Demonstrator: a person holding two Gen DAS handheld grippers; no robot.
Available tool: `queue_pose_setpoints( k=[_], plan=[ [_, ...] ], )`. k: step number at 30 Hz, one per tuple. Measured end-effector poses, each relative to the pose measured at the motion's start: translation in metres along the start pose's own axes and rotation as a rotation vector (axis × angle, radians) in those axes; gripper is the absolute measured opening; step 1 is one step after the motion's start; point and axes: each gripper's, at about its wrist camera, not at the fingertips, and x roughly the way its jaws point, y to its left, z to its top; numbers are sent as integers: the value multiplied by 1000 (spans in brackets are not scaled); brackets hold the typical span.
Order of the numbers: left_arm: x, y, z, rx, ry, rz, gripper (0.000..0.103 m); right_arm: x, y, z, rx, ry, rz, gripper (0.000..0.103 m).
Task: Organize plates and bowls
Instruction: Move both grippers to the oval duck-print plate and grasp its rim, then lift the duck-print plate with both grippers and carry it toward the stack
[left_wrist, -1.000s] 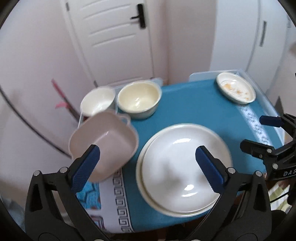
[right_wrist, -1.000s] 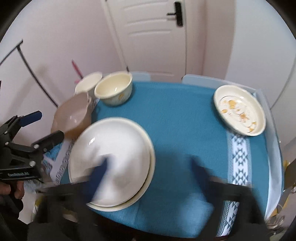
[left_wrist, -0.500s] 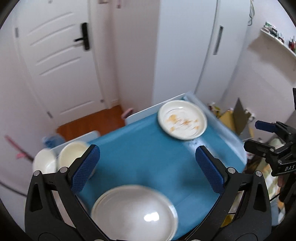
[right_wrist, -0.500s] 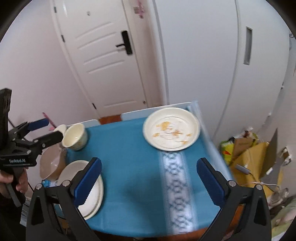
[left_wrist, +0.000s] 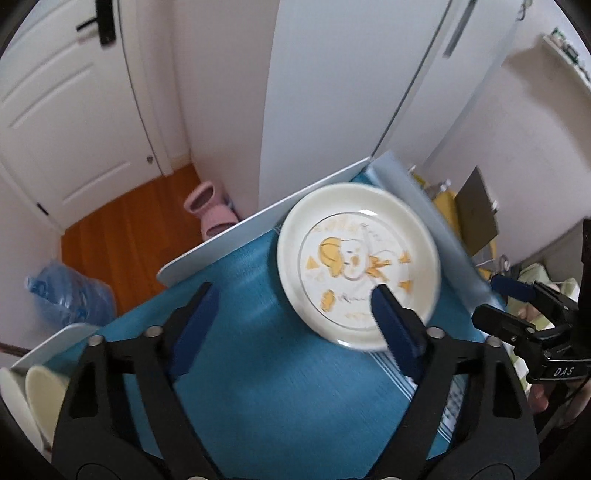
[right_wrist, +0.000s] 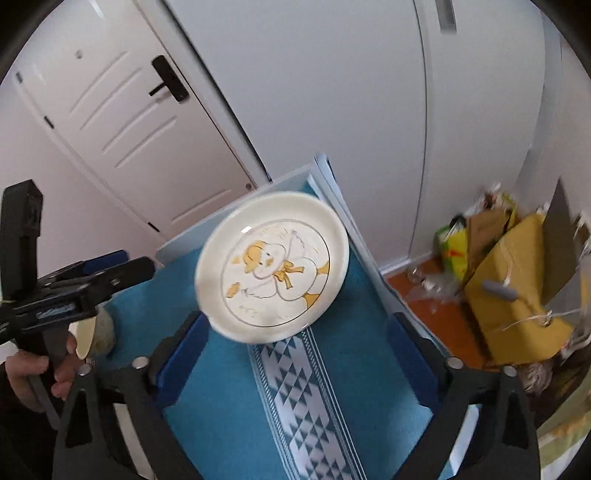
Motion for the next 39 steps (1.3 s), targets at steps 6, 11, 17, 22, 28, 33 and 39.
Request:
queue_pose_setpoints(
  k=[6, 11, 17, 22, 28, 33, 39],
  plan=[
    [58, 5, 10, -3, 72, -15, 52, 50, -18, 4, 55, 47, 19, 59],
    [79, 6, 10, -13, 86, -22, 42, 67, -24, 5, 93, 34, 45, 48],
    [89, 6, 10, -6, 100, -30, 31, 75, -21, 5, 102, 1, 25, 32],
    [91, 6, 10, -7, 84, -23, 25, 76, -18, 6, 89, -11, -35, 18],
    [87, 2, 10, 12, 83, -10, 25, 76, -21, 8, 94, 9, -38, 16],
    [83, -3, 7, 8, 70, -5, 25, 74, -24, 9, 86, 1, -24, 16],
    [62, -5, 4, -6, 27, -5, 25, 62, -19, 10, 49, -26, -29, 16]
  ],
)
